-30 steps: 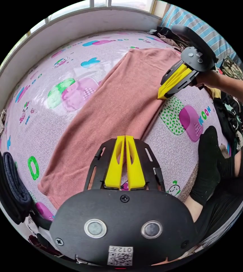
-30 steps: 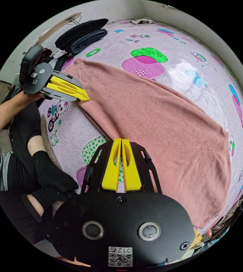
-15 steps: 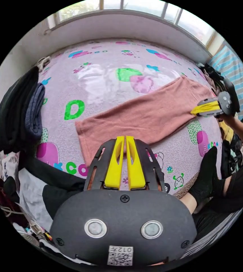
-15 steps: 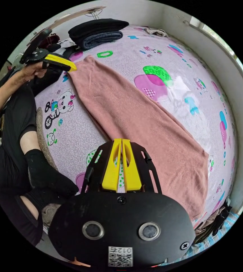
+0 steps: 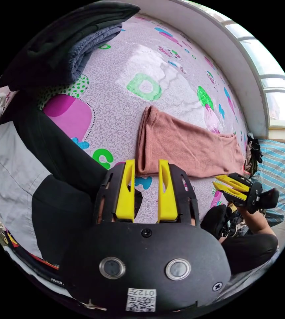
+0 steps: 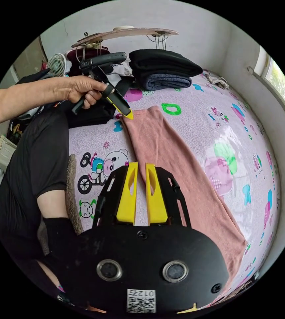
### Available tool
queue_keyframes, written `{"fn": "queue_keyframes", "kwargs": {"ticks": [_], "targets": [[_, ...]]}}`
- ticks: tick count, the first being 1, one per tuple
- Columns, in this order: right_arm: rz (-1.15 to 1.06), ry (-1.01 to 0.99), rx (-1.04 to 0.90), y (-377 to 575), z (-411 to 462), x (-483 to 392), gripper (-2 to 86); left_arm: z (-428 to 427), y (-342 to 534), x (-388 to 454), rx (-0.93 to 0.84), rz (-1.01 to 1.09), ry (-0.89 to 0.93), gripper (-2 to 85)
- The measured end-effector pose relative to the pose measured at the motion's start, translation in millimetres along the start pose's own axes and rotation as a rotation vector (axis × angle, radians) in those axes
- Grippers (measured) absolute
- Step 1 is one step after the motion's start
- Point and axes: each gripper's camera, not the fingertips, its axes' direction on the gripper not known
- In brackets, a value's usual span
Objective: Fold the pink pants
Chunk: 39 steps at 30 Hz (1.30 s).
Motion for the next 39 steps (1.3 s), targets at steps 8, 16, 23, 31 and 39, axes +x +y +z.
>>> {"fn": "queue_keyframes", "kwargs": {"ticks": [8,16,23,31,39], "targets": [[-0.117,0.072,0.037,-9,92,-71,9.4,-20,-23,-45,-0.059,-0.001,0.083,8.1],[-0.257,0.181,-0.018,-26,176,-121,10.1,-36,-36,-84,-0.109,-0.004,0.215,5.7],[-0.237,0.322,-0.042,-39,219,-152,1.5,-57,-43,-115,-0.119,0.018,0.429,5.8],[-0.150,0.307,0.067,-51,199,-175,-0.3,-79,-49,-156,0.063,-0.136,0.572,13.5],[-0.122,0.287,0.109,-75,173,-213,-0.1,-52,-61,-138,0.046,-0.168,0.627,7.4]]}}
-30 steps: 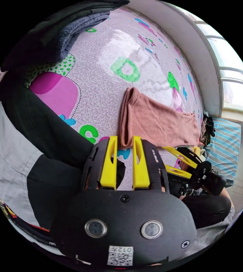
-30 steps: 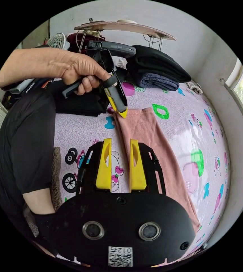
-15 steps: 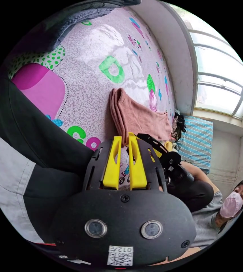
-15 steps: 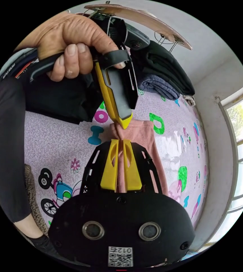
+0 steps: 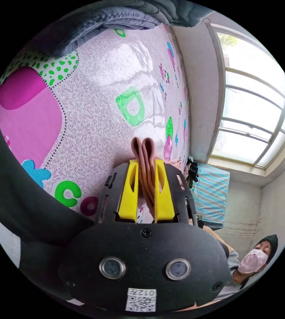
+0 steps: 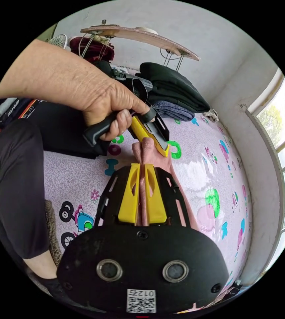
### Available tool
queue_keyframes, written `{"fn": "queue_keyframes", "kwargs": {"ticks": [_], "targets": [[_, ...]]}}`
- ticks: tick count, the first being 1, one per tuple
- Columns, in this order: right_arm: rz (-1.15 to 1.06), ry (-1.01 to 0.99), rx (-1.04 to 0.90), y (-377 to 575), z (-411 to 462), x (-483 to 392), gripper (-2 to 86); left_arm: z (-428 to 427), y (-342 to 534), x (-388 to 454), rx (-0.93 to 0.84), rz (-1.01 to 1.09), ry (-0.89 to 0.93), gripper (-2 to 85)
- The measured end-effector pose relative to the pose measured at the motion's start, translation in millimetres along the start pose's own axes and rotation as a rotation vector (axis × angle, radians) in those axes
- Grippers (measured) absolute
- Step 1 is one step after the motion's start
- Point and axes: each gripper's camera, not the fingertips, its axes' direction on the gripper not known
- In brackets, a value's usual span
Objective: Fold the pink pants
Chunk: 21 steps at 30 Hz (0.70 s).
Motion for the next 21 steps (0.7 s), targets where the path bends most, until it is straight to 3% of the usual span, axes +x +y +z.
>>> {"fn": "queue_keyframes", "kwargs": {"ticks": [13,21], "targets": [[0.159,-0.211,0.197,-141,-134,10,0.3,-78,65,69,0.203,0.164,-0.058,3.3],[0.320,-0.378,0.409,-222,-266,44,0.5,-122,136,177,0.327,0.359,-0.148,3.1]]}}
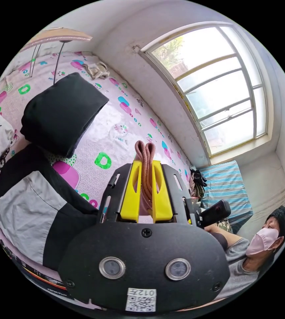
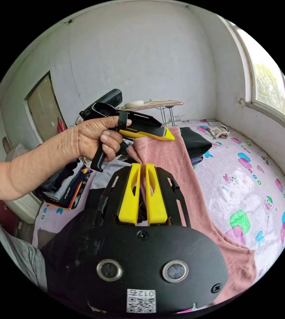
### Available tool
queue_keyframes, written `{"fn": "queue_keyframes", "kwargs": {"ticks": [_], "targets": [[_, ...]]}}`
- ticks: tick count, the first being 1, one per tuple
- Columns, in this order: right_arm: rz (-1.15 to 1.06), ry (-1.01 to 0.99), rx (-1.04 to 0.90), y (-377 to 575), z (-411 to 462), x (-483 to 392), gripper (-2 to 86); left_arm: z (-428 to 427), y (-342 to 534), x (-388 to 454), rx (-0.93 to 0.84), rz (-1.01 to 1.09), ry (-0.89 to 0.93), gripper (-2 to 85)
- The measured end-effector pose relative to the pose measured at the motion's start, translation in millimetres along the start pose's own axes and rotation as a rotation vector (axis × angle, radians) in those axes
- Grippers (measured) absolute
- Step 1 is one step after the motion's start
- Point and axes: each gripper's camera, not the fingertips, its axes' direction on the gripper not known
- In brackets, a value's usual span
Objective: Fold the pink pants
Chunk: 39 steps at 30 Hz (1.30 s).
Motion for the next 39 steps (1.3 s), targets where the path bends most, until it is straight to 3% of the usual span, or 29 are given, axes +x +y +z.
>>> {"fn": "queue_keyframes", "kwargs": {"ticks": [7,12,21,39], "targets": [[0.133,-0.032,0.122,-76,-112,6,0.4,45,7,83,-0.003,0.061,0.098,3.3],[0.280,-0.078,0.204,-107,-203,31,0.4,125,9,166,-0.093,0.167,0.158,3.5],[0.470,0.013,0.342,-152,-346,38,0.5,277,31,288,-0.273,0.300,0.165,3.8],[0.807,0.098,0.479,-208,-533,48,0.5,574,137,404,-0.577,0.380,0.089,4.2]]}}
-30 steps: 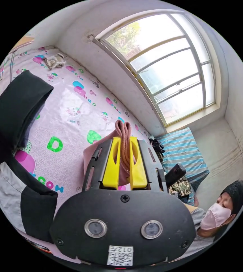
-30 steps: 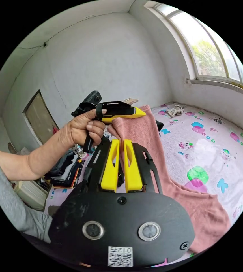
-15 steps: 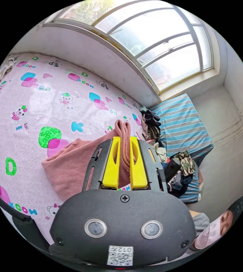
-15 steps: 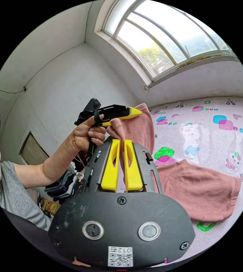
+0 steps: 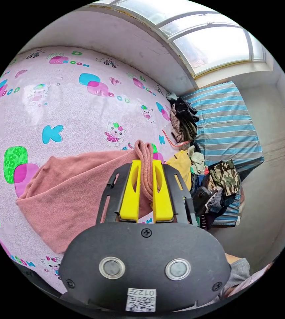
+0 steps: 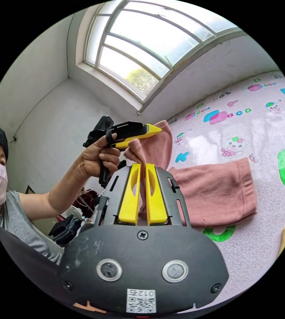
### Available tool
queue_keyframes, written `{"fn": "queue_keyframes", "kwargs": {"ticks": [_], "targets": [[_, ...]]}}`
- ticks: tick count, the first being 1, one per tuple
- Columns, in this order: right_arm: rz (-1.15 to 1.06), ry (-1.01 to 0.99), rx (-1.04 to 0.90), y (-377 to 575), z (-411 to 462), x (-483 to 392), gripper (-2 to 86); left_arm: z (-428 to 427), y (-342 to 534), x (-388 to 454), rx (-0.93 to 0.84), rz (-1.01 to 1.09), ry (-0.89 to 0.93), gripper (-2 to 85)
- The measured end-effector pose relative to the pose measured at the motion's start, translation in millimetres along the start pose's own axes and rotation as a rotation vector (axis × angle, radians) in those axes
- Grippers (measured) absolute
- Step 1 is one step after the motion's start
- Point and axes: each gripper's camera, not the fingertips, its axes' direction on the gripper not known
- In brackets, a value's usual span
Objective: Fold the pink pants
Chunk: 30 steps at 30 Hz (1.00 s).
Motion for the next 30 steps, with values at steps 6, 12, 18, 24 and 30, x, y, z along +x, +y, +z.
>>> {"fn": "queue_keyframes", "kwargs": {"ticks": [6,12,18,24,30], "targets": [[0.360,0.194,0.039,-9,-31,37,0.5,55,5,1,0.067,0.086,0.013,4.2],[0.645,0.072,0.088,-10,-49,34,0.5,44,97,-39,0.111,0.124,-0.084,4.8],[0.596,0.095,0.100,-53,-59,-39,0.5,46,215,-64,0.099,0.121,-0.492,6.4],[0.588,0.156,0.090,-81,-63,-103,0.5,121,281,-33,0.005,0.304,-0.828,8.9],[0.572,0.195,0.080,-97,-65,-156,0.5,181,296,-20,0.089,0.167,-0.995,9.9]]}}
